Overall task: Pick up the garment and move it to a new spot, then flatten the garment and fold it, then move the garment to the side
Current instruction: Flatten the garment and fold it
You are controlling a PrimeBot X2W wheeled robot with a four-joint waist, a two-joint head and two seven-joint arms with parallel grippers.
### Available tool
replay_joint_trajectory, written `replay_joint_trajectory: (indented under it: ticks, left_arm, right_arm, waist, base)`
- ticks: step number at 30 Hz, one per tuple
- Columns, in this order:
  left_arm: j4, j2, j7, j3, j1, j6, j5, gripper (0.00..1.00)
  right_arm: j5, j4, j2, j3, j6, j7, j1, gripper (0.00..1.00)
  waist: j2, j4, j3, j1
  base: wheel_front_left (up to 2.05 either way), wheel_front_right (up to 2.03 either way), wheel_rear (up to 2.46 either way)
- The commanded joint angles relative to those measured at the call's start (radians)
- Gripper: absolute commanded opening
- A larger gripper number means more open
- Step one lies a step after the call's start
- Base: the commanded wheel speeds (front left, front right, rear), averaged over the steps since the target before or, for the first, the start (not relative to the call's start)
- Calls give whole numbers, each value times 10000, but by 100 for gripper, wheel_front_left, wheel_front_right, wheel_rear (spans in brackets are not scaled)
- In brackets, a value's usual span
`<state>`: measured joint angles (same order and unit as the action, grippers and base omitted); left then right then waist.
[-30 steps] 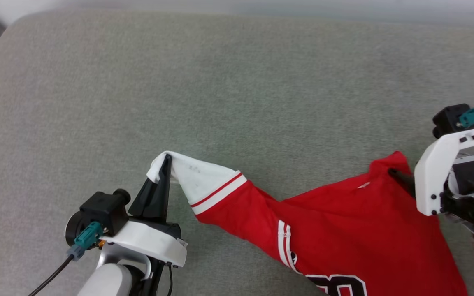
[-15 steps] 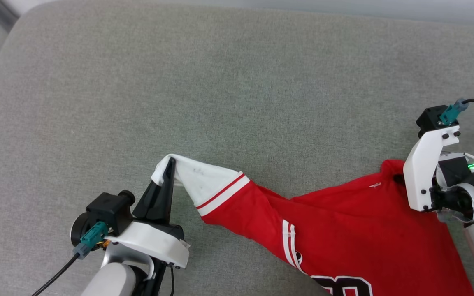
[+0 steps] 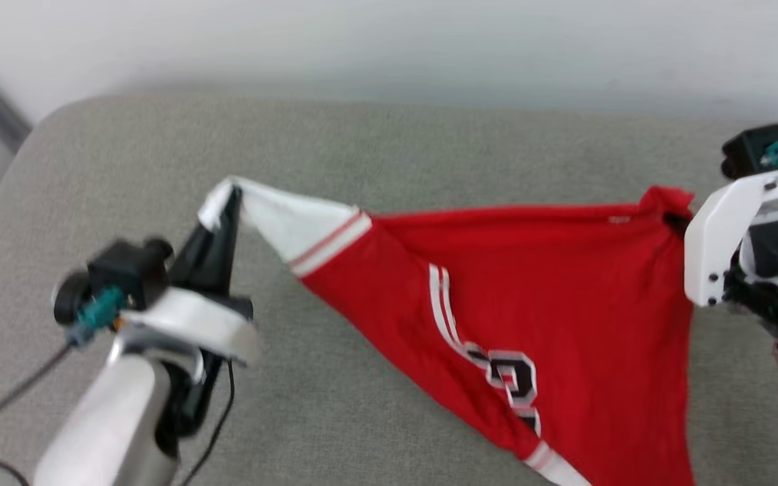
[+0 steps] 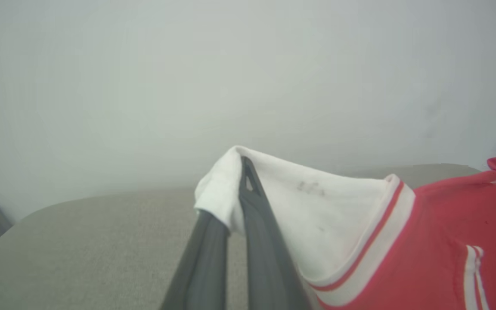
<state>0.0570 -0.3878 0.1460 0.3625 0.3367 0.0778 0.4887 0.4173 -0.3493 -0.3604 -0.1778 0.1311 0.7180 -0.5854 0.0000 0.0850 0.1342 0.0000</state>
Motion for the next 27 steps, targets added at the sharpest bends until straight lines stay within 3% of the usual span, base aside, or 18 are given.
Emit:
replay_joint_trajectory:
  ticks: [1, 3, 12, 19, 27]
  left_arm:
    - [51, -21, -41, -74, 315, -34, 14, 0]
    - [1645, 249, -555, -365, 2633, -398, 463, 0]
    - [4792, 609, -552, -365, 6614, -943, 343, 0]
    - [6282, 498, -113, -516, 10038, -1098, -16, 0]
    - [6984, -10, 284, -471, 13271, -1255, -595, 0]
  right_arm:
    - [-142, -27, 49, 98, -7, -121, -198, 0]
    - [-820, -506, 546, 693, -7, -942, -1160, 0]
    - [-1540, -1357, 929, 1346, -9, -2376, -3545, 0]
    - [-2119, -1851, 1070, 1804, -10, -3416, -6190, 0]
    - [-2406, -2115, 989, 1877, -12, -4757, -8925, 0]
  waist:
    - [0, -253, -326, 0]
    - [0, -631, -603, 0]
    - [0, -1022, 298, 0]
    - [0, -1229, 1872, 0]
    - [0, -1347, 3647, 0]
  base:
    - [0, 0, 0]
    - [0, 0, 0]
    - [0, 0, 0]
    - [0, 0, 0]
    - [0, 0, 0]
